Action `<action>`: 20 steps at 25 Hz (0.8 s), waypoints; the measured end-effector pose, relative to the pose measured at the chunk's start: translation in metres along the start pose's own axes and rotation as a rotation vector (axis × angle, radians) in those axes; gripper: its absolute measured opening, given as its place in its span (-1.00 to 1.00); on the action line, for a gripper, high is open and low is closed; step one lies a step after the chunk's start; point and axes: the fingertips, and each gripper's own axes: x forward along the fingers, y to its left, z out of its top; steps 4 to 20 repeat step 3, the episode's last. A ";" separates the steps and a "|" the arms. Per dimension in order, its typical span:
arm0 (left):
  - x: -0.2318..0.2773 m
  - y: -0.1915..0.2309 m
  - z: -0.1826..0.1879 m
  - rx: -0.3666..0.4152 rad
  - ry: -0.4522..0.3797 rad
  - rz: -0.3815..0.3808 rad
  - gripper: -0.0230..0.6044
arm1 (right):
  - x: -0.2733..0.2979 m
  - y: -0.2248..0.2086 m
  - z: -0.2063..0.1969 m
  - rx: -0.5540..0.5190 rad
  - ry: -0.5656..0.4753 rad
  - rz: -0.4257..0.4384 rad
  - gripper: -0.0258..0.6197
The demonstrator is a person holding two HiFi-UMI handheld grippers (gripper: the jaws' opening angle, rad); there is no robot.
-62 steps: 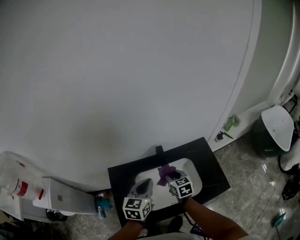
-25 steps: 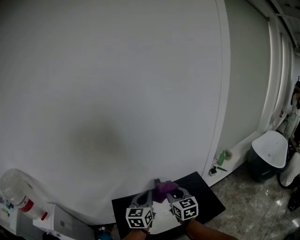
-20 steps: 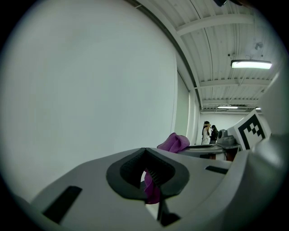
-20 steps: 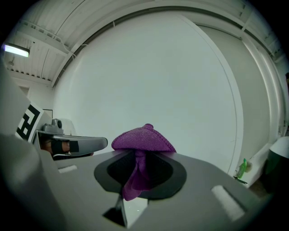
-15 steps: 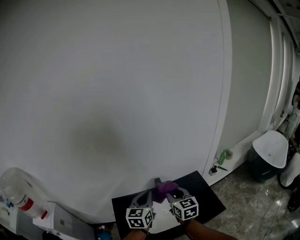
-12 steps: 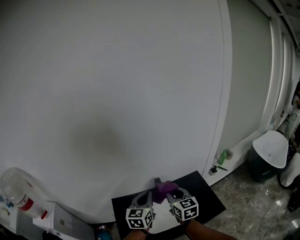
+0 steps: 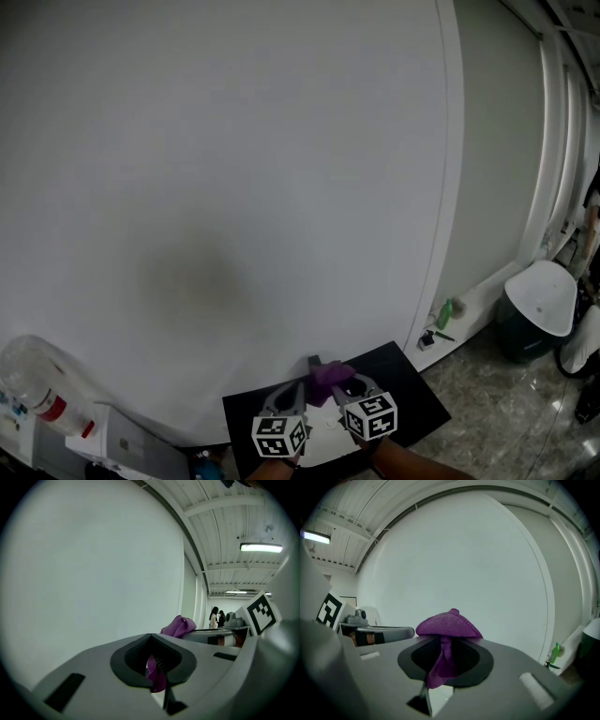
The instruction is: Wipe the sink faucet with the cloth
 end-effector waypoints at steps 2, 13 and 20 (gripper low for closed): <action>0.000 -0.001 0.000 0.000 -0.001 -0.001 -0.91 | -0.001 -0.002 -0.001 0.004 0.001 -0.001 -0.70; 0.001 -0.001 0.001 0.001 -0.002 -0.001 -0.91 | -0.001 -0.002 -0.001 0.005 0.001 -0.001 -0.70; 0.001 -0.001 0.001 0.001 -0.002 -0.001 -0.91 | -0.001 -0.002 -0.001 0.005 0.001 -0.001 -0.70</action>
